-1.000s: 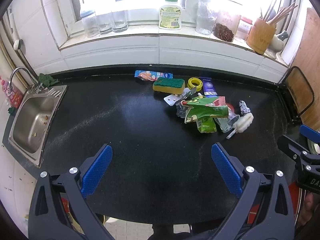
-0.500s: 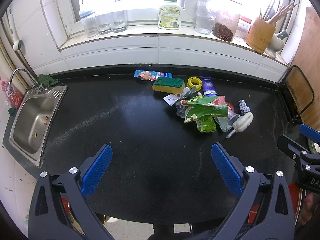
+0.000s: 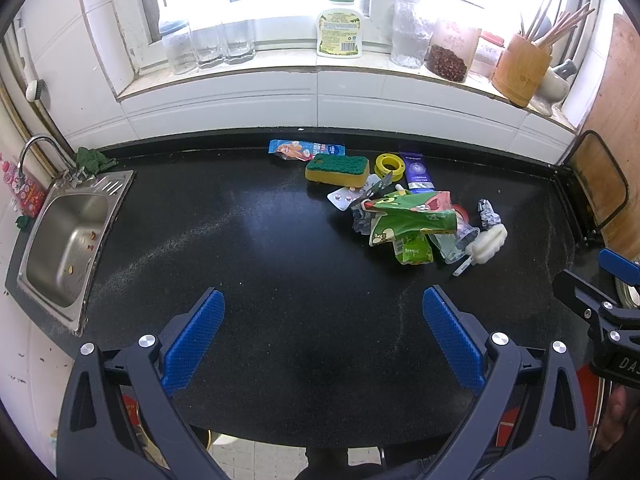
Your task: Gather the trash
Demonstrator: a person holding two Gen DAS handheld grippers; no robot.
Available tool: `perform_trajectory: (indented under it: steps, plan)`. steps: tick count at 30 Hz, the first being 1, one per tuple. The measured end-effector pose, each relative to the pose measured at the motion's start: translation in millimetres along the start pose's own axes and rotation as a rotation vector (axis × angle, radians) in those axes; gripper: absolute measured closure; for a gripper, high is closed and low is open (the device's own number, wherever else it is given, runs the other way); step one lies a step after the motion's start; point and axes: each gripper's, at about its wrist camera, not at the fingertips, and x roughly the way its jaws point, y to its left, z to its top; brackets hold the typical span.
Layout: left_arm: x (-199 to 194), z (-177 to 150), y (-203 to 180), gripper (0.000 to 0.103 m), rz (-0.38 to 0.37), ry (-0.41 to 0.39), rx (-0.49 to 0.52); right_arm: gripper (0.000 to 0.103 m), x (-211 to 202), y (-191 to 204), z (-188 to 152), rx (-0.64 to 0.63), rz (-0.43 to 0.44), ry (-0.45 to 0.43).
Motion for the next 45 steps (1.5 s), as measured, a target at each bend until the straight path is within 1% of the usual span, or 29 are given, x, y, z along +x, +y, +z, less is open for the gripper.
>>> perform_trajectory:
  steps: [16,21,24,27,29,32,34,36,38,40,42,44,45]
  plan:
    - [4.1,-4.4,-0.1,0.006,-0.011,0.010,0.008,0.006,1.8,-3.9,-0.1,0.006,-0.002,0.005]
    - [17.4,4.7,0.2,0.006,-0.026,0.024,0.008,0.006,7.8,-23.4,2.0,0.032,0.003,0.002]
    - [31.8,14.8,-2.6,0.006,-0.051,0.008,0.053,0.006,16.8,-42.7,6.4,0.054,0.008,-0.003]
    - [51.6,28.7,-6.6,0.006,-0.063,-0.019,0.130,0.006,34.1,-74.3,12.8,0.104,0.015,-0.002]
    - [72.7,38.8,-7.3,0.006,-0.107,-0.020,0.183,0.006,51.7,-92.8,17.7,0.114,0.003,0.015]
    - [104.8,51.2,-7.1,0.006,-0.145,0.003,0.235,0.007,86.7,-116.8,24.6,0.127,-0.008,0.070]
    - [124.2,54.1,-10.1,0.006,-0.153,-0.003,0.281,0.009,115.1,-132.7,25.9,0.181,0.015,0.127]
    - [140.8,52.4,-17.6,0.006,-0.174,-0.006,0.326,0.010,142.8,-142.8,24.0,0.232,0.036,0.182]
    - [152.3,50.9,-25.1,0.007,-0.177,-0.002,0.346,0.013,166.2,-146.6,21.6,0.270,0.064,0.223]
    - [159.3,54.3,-33.4,0.007,-0.216,-0.012,0.332,0.014,186.9,-148.7,19.8,0.299,0.077,0.258]
    - [160.3,57.8,-44.0,0.007,-0.270,-0.035,0.341,0.016,205.4,-150.5,18.8,0.335,0.102,0.298]
    - [160.1,60.3,-59.6,0.006,-0.310,-0.054,0.412,0.017,214.0,-152.4,20.0,0.353,0.121,0.314]
    - [159.0,58.5,-70.4,0.006,-0.327,-0.075,0.494,0.017,215.9,-152.2,21.0,0.346,0.121,0.318]
